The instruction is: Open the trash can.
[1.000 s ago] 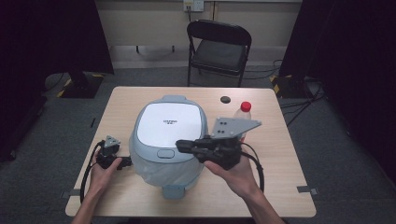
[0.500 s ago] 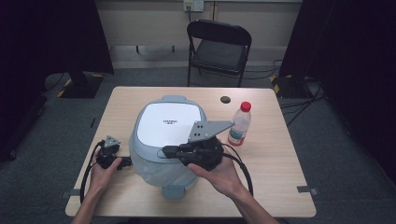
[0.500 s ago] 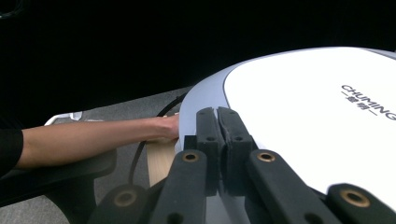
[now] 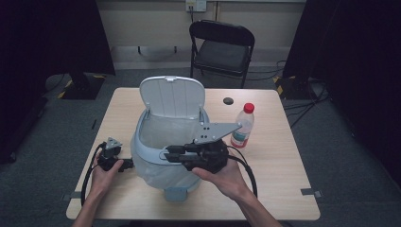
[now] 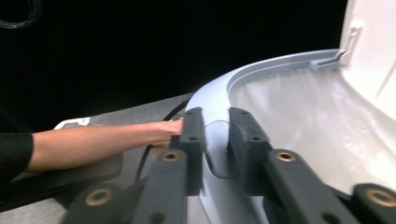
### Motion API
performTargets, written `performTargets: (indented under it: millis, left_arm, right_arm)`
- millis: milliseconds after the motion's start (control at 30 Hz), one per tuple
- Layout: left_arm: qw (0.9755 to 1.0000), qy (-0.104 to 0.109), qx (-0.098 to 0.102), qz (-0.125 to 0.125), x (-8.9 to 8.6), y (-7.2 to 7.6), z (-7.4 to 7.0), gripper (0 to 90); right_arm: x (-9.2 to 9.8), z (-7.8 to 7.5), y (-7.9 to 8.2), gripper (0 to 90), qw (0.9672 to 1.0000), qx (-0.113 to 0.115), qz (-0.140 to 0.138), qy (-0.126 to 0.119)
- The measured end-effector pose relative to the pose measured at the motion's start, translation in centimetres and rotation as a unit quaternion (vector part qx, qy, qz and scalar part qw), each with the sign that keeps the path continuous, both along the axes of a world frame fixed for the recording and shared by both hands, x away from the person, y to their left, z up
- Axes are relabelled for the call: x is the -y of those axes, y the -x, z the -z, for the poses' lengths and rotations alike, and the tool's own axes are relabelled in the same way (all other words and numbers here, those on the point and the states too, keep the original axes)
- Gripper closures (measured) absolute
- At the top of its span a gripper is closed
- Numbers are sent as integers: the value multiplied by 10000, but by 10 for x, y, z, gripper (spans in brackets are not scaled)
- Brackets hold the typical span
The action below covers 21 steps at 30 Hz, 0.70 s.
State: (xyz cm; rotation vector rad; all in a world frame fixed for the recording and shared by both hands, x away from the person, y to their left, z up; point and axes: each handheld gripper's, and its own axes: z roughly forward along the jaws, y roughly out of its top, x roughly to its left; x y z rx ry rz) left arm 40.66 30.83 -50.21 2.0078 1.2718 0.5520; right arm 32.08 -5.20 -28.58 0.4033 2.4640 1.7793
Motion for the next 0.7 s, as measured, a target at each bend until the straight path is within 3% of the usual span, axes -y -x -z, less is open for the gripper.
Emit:
performTargets:
  millis: [133,267,367,500,700]
  left_arm:
    - [10000,-1,1,-3,0,0,0,146]
    - [10000,-2,2,-3,0,0,0,146]
    - [10000,-1,1,-3,0,0,0,146]
    - [10000,-1,2,-4,0,0,0,146]
    - [10000,-3,2,-3,0,0,0,146]
  right_arm:
    - [13,-4,-2,722,9996,78,213,-152]
    - [36,-6,-8,702,9979,110,615,-177]
    - [56,-2,-14,677,9948,116,998,-138]
    - [85,8,-23,619,9886,13,1502,-144]
    - [119,36,-35,492,9737,-185,2271,53]
